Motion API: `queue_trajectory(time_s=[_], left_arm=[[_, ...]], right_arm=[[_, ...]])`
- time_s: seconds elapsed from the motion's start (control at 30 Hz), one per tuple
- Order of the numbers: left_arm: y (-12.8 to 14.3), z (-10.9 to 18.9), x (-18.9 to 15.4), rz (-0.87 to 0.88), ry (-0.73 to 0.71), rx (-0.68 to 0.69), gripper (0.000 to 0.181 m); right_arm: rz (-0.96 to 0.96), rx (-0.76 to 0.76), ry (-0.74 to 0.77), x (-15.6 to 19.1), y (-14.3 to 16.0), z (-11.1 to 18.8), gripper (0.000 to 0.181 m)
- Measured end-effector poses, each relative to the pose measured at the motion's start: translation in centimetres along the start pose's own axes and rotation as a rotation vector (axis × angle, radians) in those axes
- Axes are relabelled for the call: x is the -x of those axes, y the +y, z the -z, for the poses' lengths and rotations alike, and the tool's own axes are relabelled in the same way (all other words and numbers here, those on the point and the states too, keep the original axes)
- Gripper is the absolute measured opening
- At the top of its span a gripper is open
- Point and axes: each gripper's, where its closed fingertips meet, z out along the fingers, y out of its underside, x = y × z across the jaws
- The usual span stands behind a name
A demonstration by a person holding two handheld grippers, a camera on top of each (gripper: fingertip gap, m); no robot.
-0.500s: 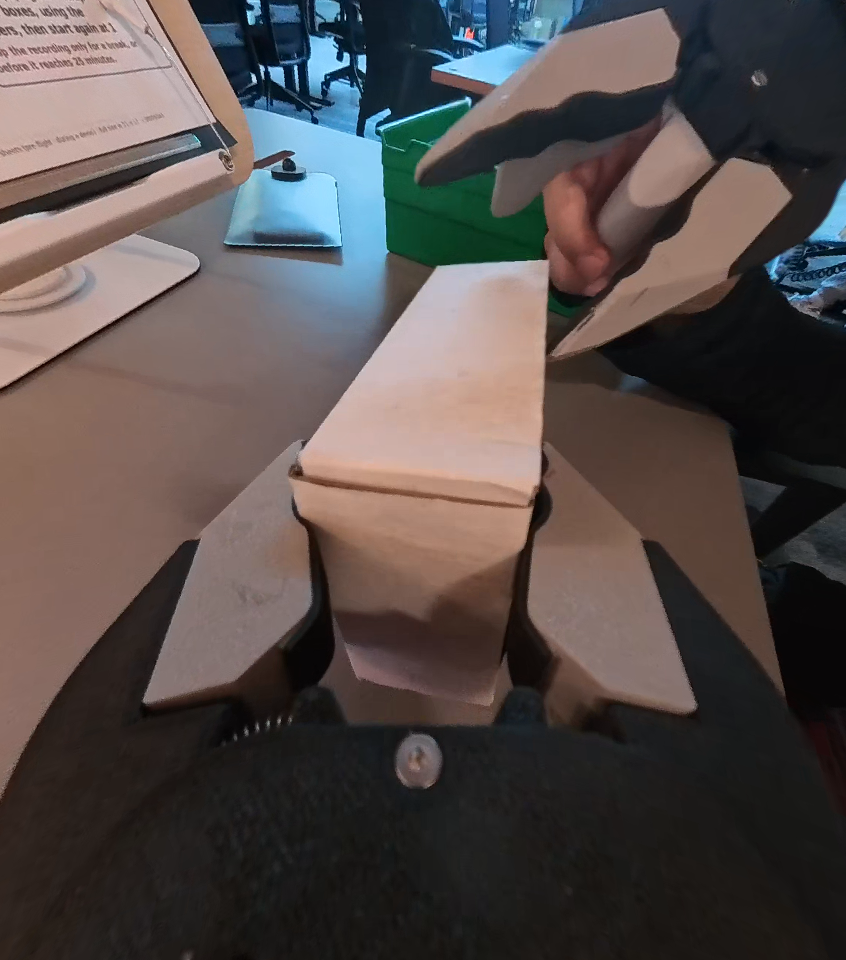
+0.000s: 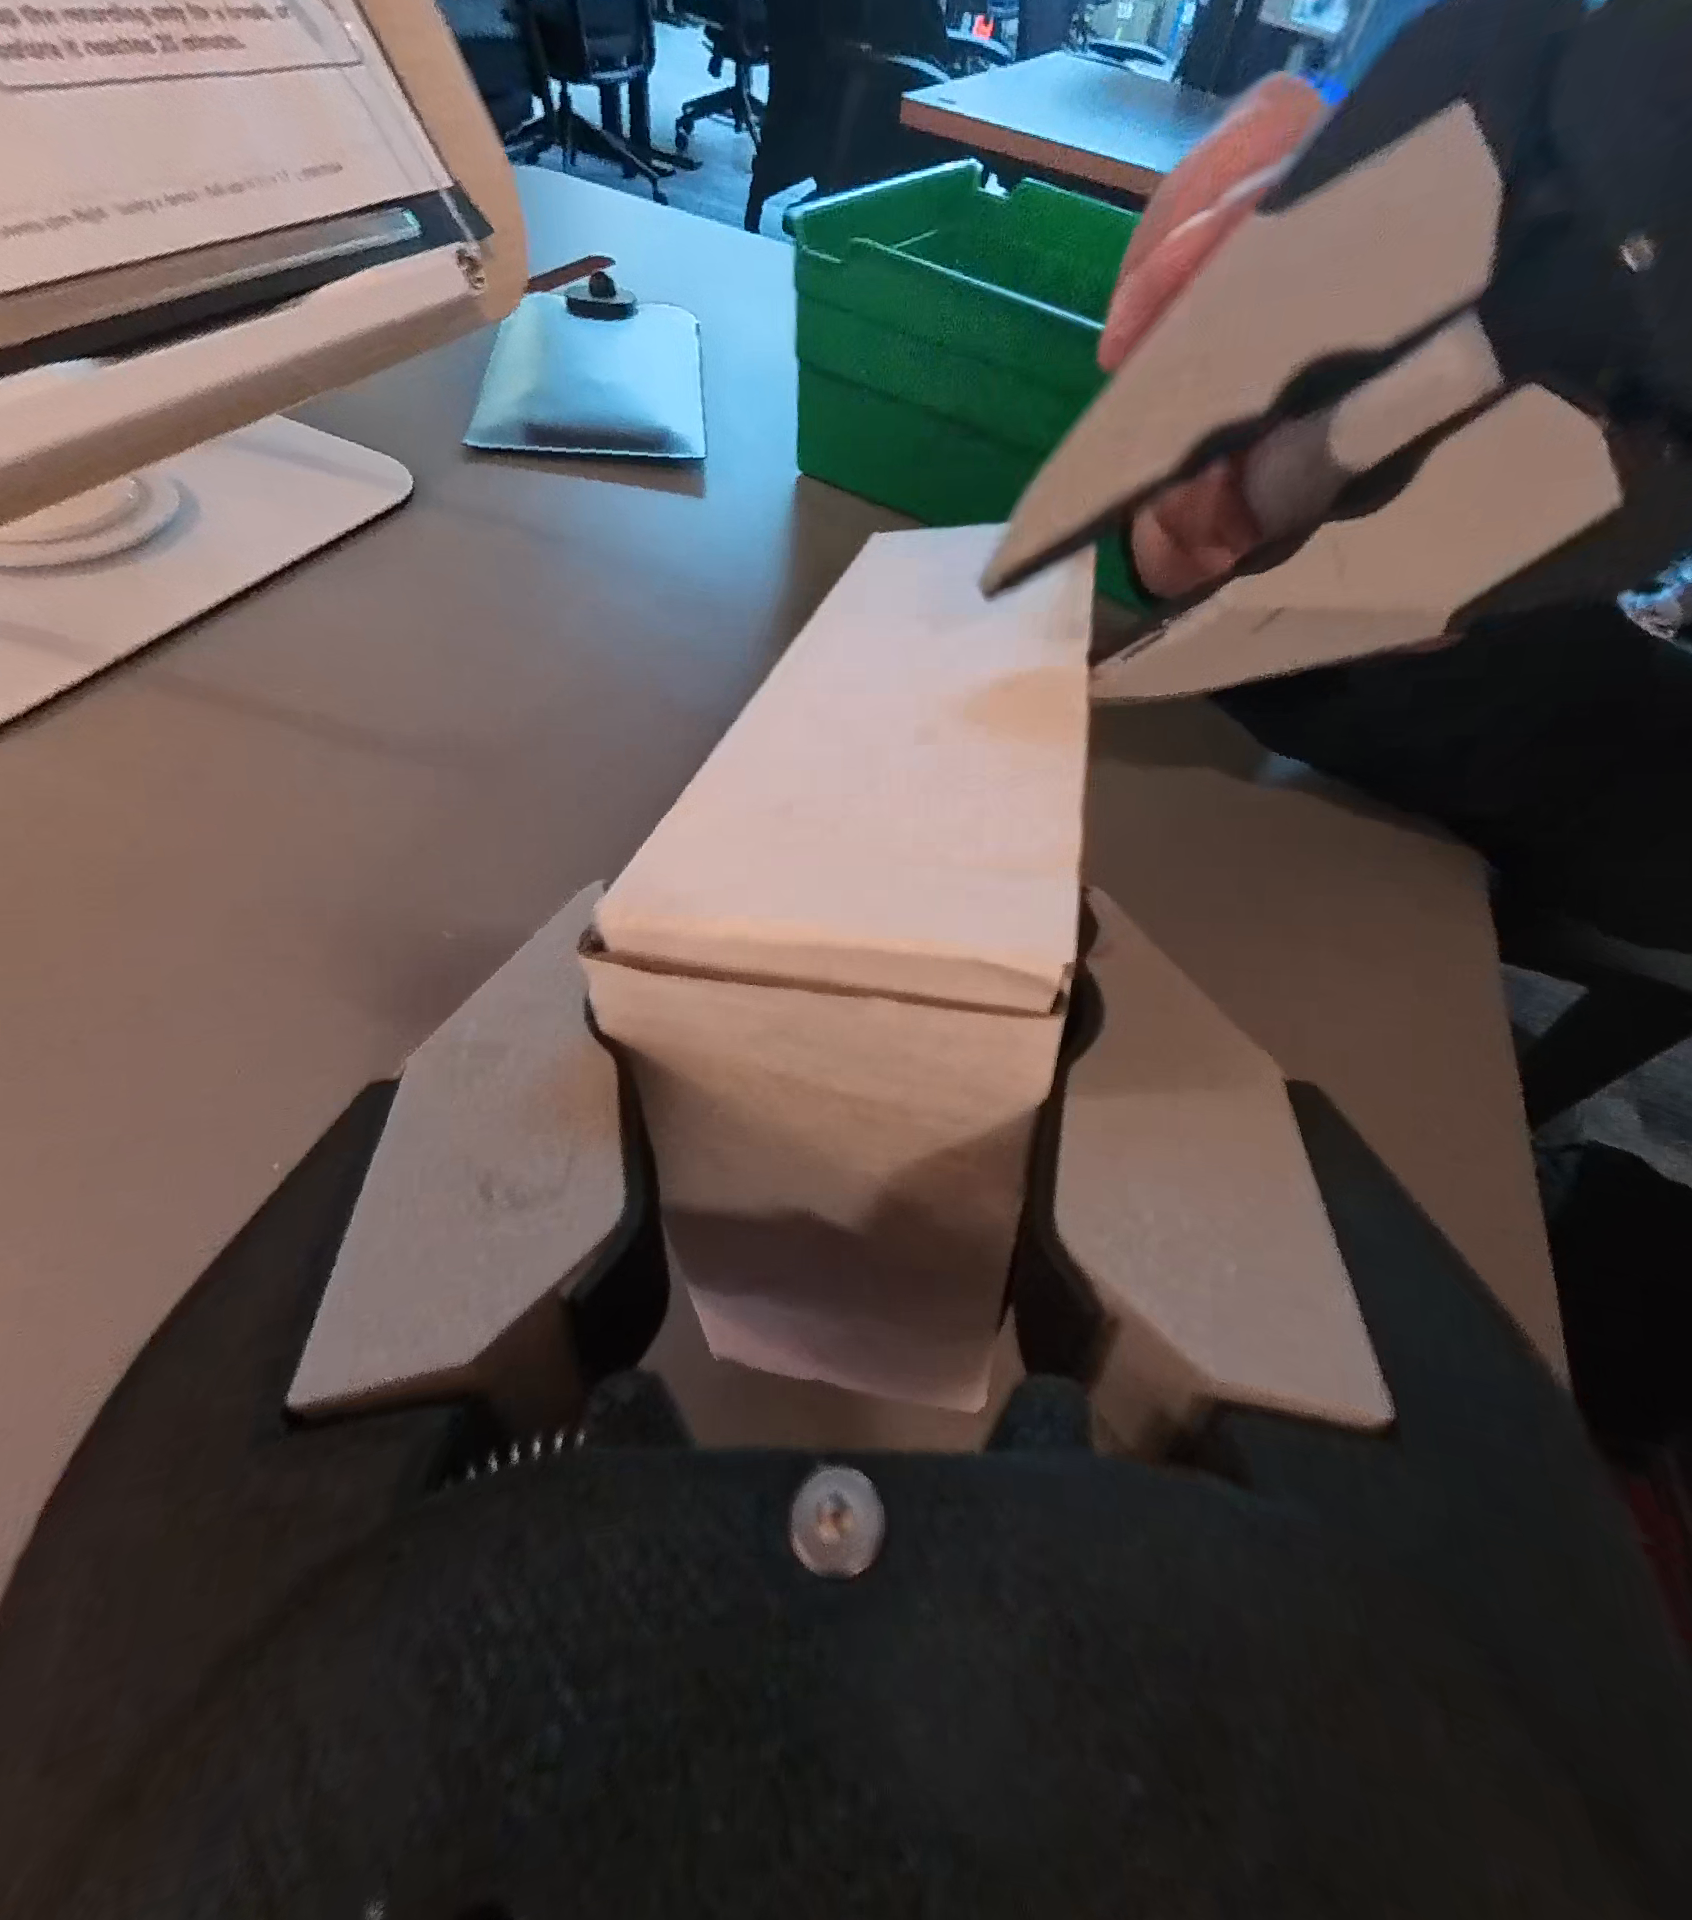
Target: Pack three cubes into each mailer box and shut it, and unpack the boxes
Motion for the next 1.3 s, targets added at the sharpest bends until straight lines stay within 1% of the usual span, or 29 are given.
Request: queue_trajectory(time_s=[0.03,0.1,0.13,0.23,0.33,0.4,0.5,0.57,0.6,0.63,0.7,0.87,0.93,0.97,1.03,1.07,1.13,1.3], left_arm=[[0.1,-0.1,0.1,0.021,-0.004,0.003,0.084],[0.3,-0.1,0.2,0.029,-0.005,0.014,0.084],[0.4,-0.2,0.2,0.022,-0.005,0.018,0.084],[0.8,-0.3,0.3,0.003,-0.011,0.033,0.083],[0.7,-0.5,-0.3,-0.021,0.008,0.026,0.083],[0.6,-0.8,-1.0,-0.065,0.027,0.019,0.082],[1.2,-1.3,-0.7,-0.197,-0.046,0.063,0.082],[2.0,-1.7,-1.7,-0.325,-0.021,0.093,0.082],[2.3,-2.0,-2.6,-0.39,-0.002,0.096,0.082],[2.7,-2.3,-2.9,-0.43,-0.007,0.119,0.082],[2.9,-2.5,-2.8,-0.433,-0.018,0.127,0.082],[2.8,-2.4,-2.9,-0.453,0.006,0.097,0.082],[2.8,-2.4,-2.7,-0.424,0.009,0.093,0.082],[2.8,-2.5,-2.7,-0.418,0.013,0.085,0.082],[2.7,-2.5,-2.6,-0.399,0.022,0.071,0.082],[2.7,-2.5,-2.6,-0.38,0.029,0.063,0.082],[2.6,-2.5,-2.7,-0.406,0.033,0.047,0.082],[2.7,-2.4,-3.1,-0.466,0.031,0.039,0.082]], right_arm=[[0.027,0.007,0.023,0.0,0.1,-0.1,0.006],[0.081,0.014,0.071,0.0,0.1,-0.3,0.004],[0.105,0.016,0.082,0.2,0.1,-0.3,0.0],[0.135,0.02,0.105,0.3,0.2,-0.4,0.0],[0.107,0.02,0.107,0.0,0.1,-0.2,0.002],[0.108,-0.002,0.174,-1.1,-0.5,0.3,0.004],[0.01,-0.022,0.179,-2.1,-0.8,0.7,0.006],[-0.018,-0.022,0.244,-3.8,-0.3,1.2,0.011],[-0.036,-0.024,0.278,-4.6,-0.1,1.6,0.0],[-0.043,-0.022,0.331,-5.7,0.2,2.2,0.0],[-0.04,-0.013,0.38,-7.0,1.0,2.9,0.0],[-0.142,0.041,0.389,-7.8,3.1,2.2,0.0],[-0.188,0.033,0.372,-7.8,3.0,2.2,0.0],[-0.228,0.03,0.34,-7.5,3.2,2.1,0.0],[-0.346,0.053,0.22,-6.4,4.2,1.2,0.0],[-0.405,0.05,0.184,-6.2,4.5,1.0,0.0],[-0.485,0.017,0.162,-6.5,4.4,1.2,0.0],[-0.62,0.006,0.077,-6.1,4.8,1.1,0.0]])
